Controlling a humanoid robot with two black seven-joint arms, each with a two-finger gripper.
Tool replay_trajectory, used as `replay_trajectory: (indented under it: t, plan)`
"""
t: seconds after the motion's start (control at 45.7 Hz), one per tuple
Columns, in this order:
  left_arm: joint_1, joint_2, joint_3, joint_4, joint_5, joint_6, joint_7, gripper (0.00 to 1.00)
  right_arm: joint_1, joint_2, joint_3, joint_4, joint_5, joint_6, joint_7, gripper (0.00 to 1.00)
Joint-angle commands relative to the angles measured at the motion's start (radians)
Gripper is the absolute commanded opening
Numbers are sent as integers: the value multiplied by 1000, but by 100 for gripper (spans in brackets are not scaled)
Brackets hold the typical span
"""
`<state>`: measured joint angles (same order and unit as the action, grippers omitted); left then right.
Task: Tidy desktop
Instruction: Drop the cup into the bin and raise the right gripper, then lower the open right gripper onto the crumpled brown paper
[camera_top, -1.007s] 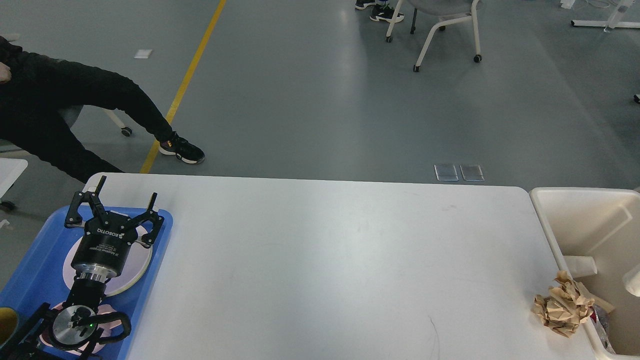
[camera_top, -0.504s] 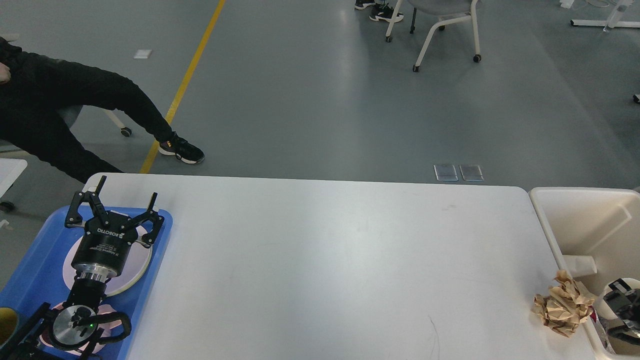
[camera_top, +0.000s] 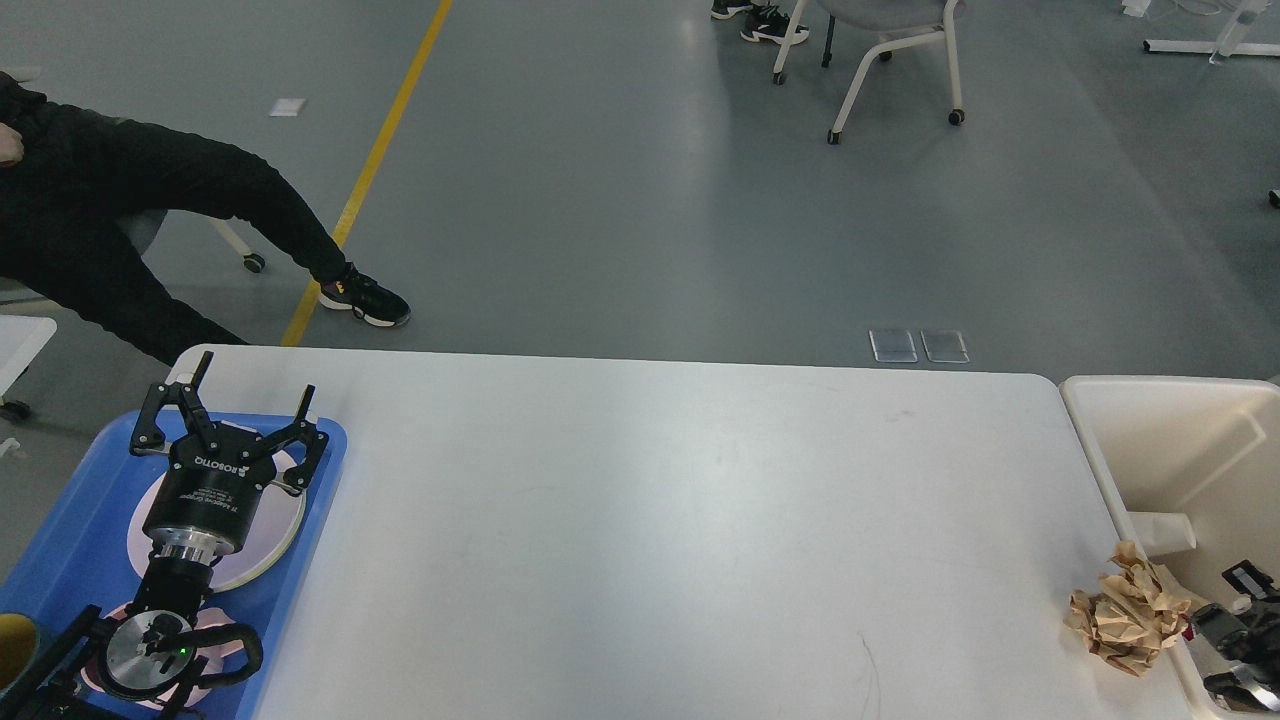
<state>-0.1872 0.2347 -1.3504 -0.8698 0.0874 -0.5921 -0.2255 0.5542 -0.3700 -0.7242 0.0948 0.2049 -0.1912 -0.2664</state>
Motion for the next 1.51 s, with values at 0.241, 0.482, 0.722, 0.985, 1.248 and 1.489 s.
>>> replay_trajectory:
  t: [0.241, 0.482, 0.722, 0.985, 1.248, 1.489]
  plan:
    - [0, 0, -1, 0, 0, 0, 0, 96, 99, -59, -4, 40, -9, 38, 1, 100]
    - [0, 0, -1, 0, 0, 0, 0, 96, 367, -194, -21, 333, -153, 59, -13, 100]
    - [0, 0, -1, 0, 0, 0, 0, 96, 726, -260, -150, 692, -312, 226, -91, 100]
    - [0, 0, -1, 0, 0, 0, 0, 96, 1148, -178, -293, 953, -305, 643, -96, 100]
    - [0, 0, -1, 0, 0, 0, 0, 96, 1503, -141, -299, 1097, -302, 1107, -94, 100]
    - [0, 0, -1, 0, 0, 0, 0, 96, 1705, -288, -302, 1401, -305, 1151, -102, 100]
